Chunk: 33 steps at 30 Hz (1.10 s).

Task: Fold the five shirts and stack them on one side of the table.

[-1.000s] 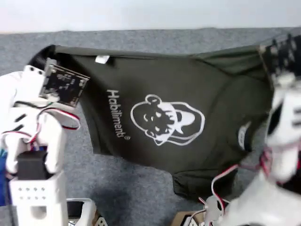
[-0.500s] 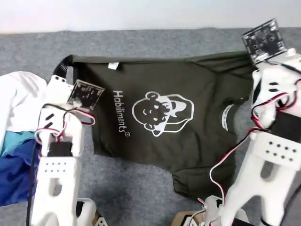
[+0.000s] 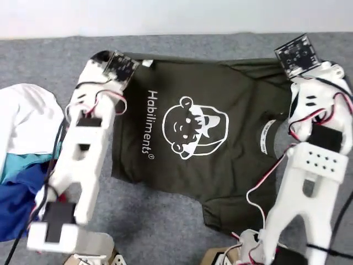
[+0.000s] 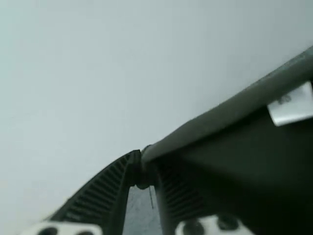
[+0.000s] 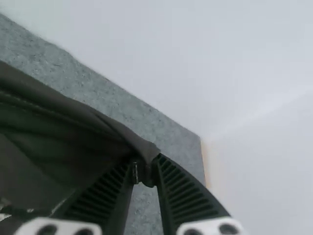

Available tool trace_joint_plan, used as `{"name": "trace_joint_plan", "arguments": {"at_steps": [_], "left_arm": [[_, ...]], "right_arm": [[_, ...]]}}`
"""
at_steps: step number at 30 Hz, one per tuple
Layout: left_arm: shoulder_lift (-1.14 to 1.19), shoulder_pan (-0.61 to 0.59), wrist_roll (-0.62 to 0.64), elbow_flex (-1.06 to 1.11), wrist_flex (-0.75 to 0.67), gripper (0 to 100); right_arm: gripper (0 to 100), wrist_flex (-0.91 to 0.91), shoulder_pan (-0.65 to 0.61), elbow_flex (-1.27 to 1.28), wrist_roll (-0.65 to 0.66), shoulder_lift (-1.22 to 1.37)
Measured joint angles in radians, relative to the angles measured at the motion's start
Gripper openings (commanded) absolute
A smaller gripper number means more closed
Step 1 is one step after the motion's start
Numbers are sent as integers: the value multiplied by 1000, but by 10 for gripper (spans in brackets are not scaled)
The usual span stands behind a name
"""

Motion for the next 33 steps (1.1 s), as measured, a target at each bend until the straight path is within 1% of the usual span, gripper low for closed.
{"name": "trace_joint_plan", "arguments": {"at_steps": [2, 8, 13, 20, 28, 33], "left_arm": [[75, 11, 0, -83, 0, 3], [275, 20, 0, -330, 0, 3], [385, 26, 0, -503, 0, 3], [454, 41, 0, -611, 0, 3], [578, 66, 0, -787, 0, 3], [612, 66, 0, -845, 0, 3]], "right_arm": [[9, -6, 0, -3, 2, 35], [9, -6, 3, -138, 2, 137], [9, -6, 9, -241, 2, 187], [9, -6, 9, -269, 60, 203], [9, -6, 23, -269, 69, 203], [9, -6, 25, -269, 86, 203]]}}
